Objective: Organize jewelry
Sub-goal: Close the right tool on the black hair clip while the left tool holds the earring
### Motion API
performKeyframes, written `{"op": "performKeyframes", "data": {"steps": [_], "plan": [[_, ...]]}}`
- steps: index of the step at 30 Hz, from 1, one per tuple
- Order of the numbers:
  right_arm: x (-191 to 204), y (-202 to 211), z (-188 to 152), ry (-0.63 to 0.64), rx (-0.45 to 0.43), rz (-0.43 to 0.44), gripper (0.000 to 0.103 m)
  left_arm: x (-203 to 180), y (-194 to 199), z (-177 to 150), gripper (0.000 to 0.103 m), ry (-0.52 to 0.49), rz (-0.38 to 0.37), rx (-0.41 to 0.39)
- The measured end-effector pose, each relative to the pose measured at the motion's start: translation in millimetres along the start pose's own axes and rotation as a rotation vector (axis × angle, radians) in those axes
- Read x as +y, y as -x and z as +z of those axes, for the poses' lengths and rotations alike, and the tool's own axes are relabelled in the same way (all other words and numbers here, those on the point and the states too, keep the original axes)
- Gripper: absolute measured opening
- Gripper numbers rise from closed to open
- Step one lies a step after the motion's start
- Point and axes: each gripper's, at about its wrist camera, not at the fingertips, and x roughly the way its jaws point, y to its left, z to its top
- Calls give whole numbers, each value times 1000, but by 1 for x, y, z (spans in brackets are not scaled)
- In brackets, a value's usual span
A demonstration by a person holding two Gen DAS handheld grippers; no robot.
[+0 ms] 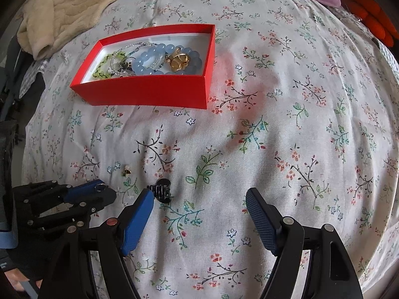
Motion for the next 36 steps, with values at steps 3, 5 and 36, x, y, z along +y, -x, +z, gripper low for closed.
{"op": "performKeyframes", "data": {"steps": [3, 5, 36], "plan": [[1, -5, 0, -5, 13, 12, 78, -6, -1, 2, 14, 6, 6, -5], [2, -7, 1, -10, 20, 18, 78, -6, 4, 2, 14, 7, -1, -18], [51, -24, 9, 72, 20, 50, 24, 20, 29, -2, 14, 67, -23, -82]]}}
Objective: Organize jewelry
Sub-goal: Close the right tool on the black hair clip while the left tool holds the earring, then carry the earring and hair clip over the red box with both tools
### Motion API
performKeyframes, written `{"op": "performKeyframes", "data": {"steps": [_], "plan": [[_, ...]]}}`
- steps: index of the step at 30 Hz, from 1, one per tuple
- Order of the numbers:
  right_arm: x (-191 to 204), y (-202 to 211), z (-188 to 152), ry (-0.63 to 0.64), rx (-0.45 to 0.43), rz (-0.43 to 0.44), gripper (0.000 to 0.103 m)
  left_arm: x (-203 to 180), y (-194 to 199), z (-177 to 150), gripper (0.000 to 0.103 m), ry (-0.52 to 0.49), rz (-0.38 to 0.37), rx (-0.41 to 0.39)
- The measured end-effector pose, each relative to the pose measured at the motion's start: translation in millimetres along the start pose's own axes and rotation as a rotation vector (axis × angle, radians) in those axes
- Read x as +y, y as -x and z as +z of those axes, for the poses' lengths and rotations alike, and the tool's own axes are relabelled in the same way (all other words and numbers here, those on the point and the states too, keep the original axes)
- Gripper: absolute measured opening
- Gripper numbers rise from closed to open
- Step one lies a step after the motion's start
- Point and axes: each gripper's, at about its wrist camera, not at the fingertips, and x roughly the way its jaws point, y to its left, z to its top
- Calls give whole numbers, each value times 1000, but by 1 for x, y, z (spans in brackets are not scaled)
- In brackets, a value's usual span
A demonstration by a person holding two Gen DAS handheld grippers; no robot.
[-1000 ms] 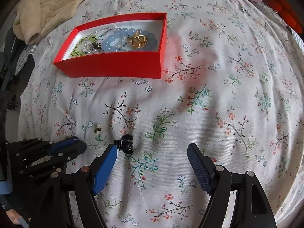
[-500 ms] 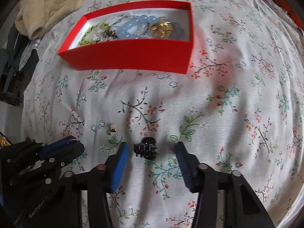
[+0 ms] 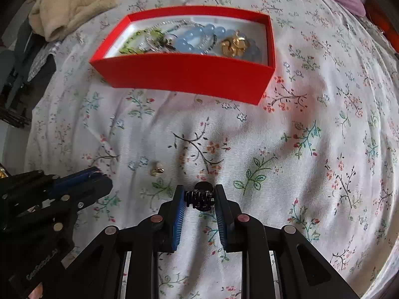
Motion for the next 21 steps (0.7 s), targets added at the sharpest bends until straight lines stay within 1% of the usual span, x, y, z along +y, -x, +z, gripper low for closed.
{"op": "performKeyframes", "data": {"steps": [11, 17, 21], "plan": [[-6, 34, 9, -37, -83, 59, 24, 5, 21, 12, 14, 50, -40, -54], [-18, 53, 19, -94, -135, 99, 24, 3, 31, 32, 14, 82, -59, -101], [-21, 64, 29, -108, -184, 93, 24, 3, 34, 48, 14, 104, -86, -134]]}}
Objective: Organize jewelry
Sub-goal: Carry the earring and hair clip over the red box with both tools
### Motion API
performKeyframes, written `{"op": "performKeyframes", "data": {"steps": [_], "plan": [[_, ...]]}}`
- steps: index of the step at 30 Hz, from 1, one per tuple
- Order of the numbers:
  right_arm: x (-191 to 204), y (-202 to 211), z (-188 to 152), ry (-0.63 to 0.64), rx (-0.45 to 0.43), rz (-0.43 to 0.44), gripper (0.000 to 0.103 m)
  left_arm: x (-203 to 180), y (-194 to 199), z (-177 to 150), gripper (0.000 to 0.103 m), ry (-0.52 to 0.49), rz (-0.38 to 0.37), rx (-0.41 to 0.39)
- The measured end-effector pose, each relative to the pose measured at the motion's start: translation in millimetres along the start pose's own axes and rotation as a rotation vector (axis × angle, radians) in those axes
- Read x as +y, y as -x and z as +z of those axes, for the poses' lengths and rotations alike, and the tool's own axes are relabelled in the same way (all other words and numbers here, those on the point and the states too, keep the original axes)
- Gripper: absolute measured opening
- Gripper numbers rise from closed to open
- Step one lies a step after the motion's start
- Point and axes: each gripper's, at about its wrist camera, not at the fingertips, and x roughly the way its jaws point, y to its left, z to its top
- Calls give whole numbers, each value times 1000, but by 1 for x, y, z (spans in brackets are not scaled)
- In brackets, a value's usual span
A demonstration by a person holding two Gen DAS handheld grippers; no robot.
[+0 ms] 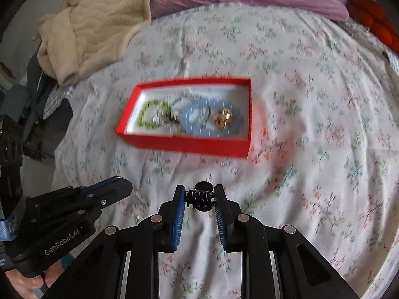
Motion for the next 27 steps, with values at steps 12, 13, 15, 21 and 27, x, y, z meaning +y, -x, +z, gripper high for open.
{"op": "performKeyframes", "data": {"steps": [12, 13, 15, 21, 27], "plan": [[-12, -6, 42, -105, -80, 72, 24, 16, -14, 42, 14, 89, -22, -116], [-13, -7, 45, -110, -82, 76, 24, 17, -18, 45, 14, 95, -20, -120], [-15, -13, 49, -119, -83, 80, 24, 19, -22, 48, 14, 102, -12, -126], [-19, -32, 56, -144, -74, 81, 24, 20, -34, 56, 14, 107, 31, -150], [-22, -40, 58, -145, -70, 80, 24, 21, -41, 58, 14, 113, 54, -151]]}}
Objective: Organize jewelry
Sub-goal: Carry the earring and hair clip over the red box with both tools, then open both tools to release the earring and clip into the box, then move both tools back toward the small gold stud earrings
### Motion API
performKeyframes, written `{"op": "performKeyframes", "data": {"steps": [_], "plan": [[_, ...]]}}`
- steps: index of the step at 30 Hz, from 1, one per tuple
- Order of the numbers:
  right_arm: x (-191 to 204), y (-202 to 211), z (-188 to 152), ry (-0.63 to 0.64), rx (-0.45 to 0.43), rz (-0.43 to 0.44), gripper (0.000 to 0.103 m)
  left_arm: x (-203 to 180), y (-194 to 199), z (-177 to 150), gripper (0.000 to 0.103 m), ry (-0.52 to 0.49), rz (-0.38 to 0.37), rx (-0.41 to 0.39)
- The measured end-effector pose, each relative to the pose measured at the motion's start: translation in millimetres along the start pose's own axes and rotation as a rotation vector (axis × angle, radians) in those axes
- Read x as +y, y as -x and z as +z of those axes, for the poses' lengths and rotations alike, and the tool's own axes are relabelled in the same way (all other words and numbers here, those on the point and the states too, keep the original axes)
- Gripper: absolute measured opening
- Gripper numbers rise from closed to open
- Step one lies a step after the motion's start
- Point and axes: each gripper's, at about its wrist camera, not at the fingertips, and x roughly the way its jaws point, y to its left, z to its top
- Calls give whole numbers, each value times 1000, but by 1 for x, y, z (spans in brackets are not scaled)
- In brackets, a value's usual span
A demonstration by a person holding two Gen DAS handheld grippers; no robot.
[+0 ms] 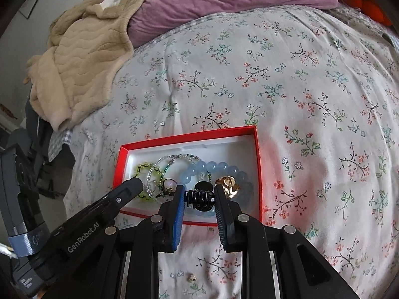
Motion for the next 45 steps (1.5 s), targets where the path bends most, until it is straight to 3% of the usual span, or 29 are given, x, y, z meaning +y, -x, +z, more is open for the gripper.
{"op": "performKeyframes", "data": {"steps": [4, 8, 12, 15, 21, 26, 29, 35, 45], "plan": [[-1, 1, 0, -3, -7, 0, 24, -1, 1, 0, 14, -2, 0, -5], [0, 6, 1, 7, -12, 13, 28, -3, 8, -1, 26, -16, 3, -15], [2, 17, -1, 18, -31, 10, 47, -3, 15, -2, 31, -20, 1, -18], [3, 28, -2, 28, -50, 12, 49, -3, 22, -5, 36, -32, 6, -24], [2, 43, -8, 38, -59, -6, 53, -5, 39, -14, 53, -67, 23, -45], [-1, 50, -17, 24, -48, -19, 65, -5, 51, -23, 62, -93, 35, -41], [0, 52, -24, 39, -40, -41, 69, -4, 56, -30, 74, -91, 33, -33], [-5, 57, -36, 57, -21, -83, 75, 3, 67, -43, 81, -73, 35, -14], [-18, 68, -58, 83, 13, -132, 78, 9, 69, -68, 82, -113, 86, 65]]}}
